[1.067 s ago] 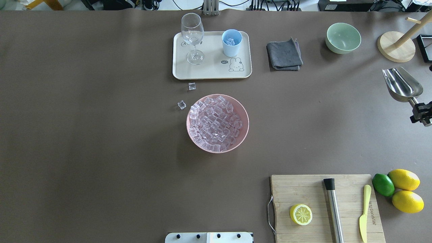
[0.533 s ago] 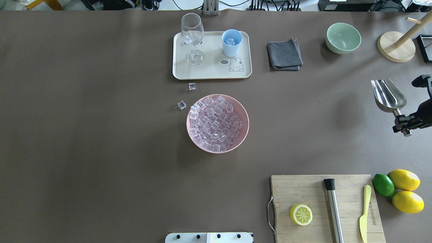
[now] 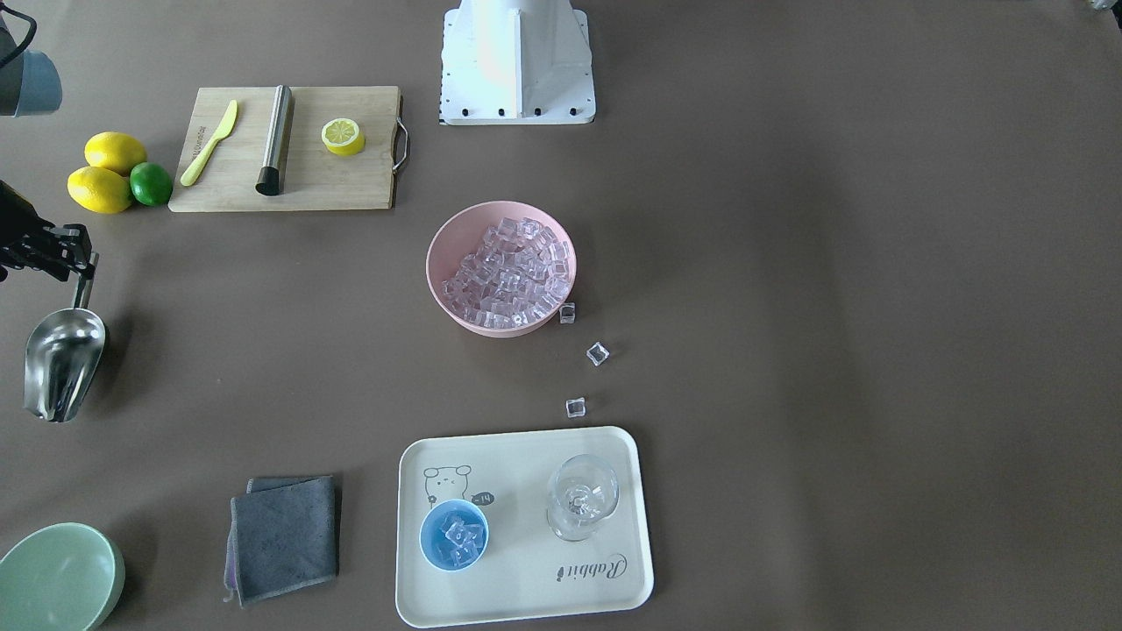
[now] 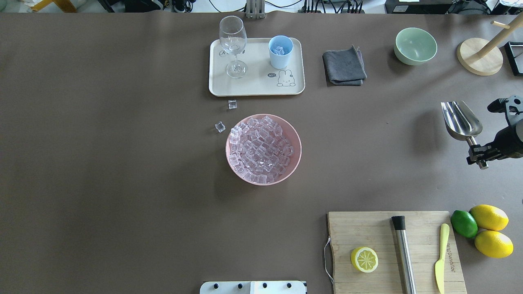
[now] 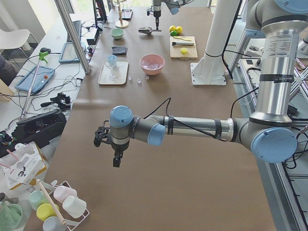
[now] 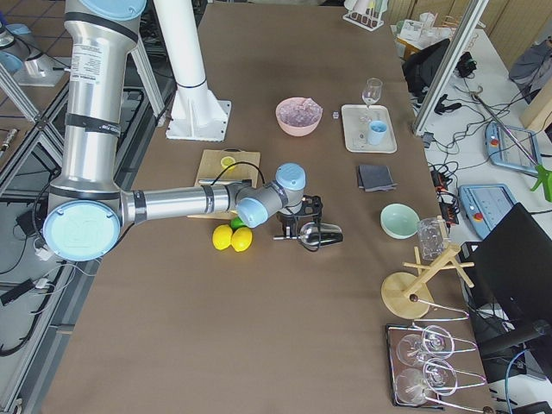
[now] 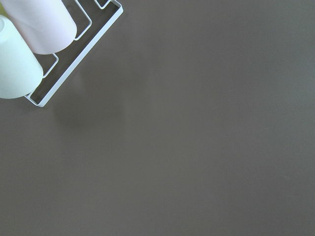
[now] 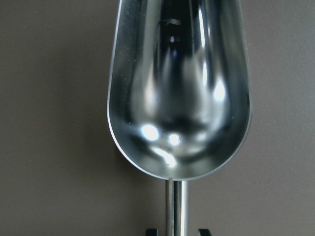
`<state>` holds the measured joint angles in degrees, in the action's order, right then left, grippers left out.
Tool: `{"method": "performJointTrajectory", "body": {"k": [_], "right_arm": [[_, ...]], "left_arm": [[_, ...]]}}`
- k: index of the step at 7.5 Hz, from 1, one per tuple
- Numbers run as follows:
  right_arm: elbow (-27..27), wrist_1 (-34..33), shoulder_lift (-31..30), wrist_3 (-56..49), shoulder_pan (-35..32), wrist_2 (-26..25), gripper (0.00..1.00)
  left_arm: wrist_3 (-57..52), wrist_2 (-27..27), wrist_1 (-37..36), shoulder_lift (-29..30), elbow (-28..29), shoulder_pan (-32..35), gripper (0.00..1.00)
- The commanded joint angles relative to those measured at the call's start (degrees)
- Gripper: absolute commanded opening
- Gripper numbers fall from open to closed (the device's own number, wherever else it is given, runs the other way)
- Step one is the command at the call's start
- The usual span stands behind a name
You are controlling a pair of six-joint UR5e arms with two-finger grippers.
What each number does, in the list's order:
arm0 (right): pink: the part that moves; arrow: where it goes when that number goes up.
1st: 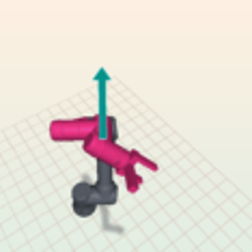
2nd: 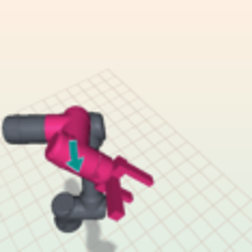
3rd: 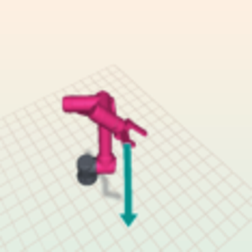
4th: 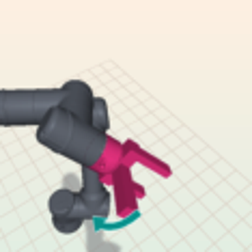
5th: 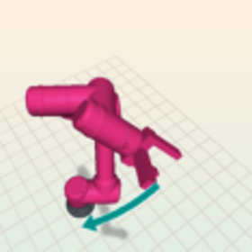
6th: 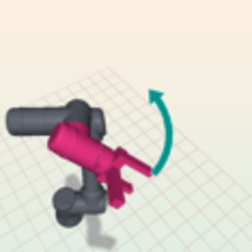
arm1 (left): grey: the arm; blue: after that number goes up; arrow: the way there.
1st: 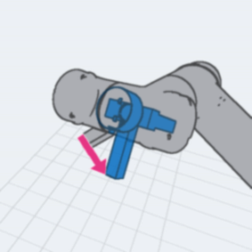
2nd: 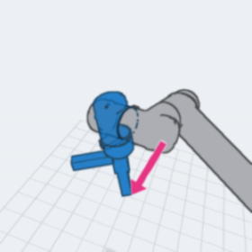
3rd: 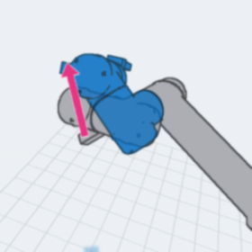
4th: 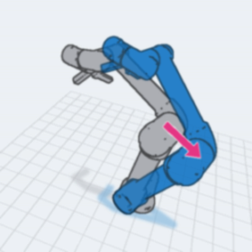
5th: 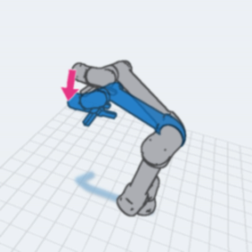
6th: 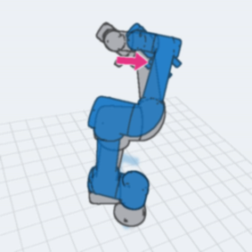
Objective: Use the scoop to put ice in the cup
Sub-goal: 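Lower the scoop onto the table and open the right gripper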
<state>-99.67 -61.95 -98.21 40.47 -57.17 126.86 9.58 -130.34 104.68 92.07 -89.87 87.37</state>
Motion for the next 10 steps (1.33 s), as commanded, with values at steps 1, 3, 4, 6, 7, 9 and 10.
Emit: {"method": "performJointTrajectory", "body": {"k": [1,3,4,6,7,9,10], "right_arm": [[-2.89,-1.93,-0.75,-1.26,-0.57,3.19,1.0],[-8.58,-12.43,-1.11,-9.4,-5.12,4.1,1.0],[-9.83,-17.36,-1.11,-15.36,-9.32,6.36,1.0],[-9.41,-21.7,-1.55,-25.56,-16.19,7.79,1.0],[-8.62,-23.2,-2.51,-31.7,-20.4,7.88,1.0],[-8.61,-29.16,-2.6,-39.99,-25.61,8.32,1.0],[-8.53,-30.67,-2.6,-41.42,-26.84,8.32,1.0]], "left_arm": [[0.0,0.0,0.0,0.13,-0.04,-0.09,0.99],[0.0,0.0,0.0,0.21,-0.04,-0.35,0.99],[0.0,0.0,0.0,0.39,0.04,-0.62,0.99],[0.0,0.0,0.0,0.39,0.05,-1.06,0.99],[0.0,0.09,0.0,0.39,0.05,-1.06,0.99],[0.09,0.0,0.0,0.65,-0.04,-1.23,0.99],[0.09,0.0,0.0,0.74,0.04,-1.41,0.99]]}}
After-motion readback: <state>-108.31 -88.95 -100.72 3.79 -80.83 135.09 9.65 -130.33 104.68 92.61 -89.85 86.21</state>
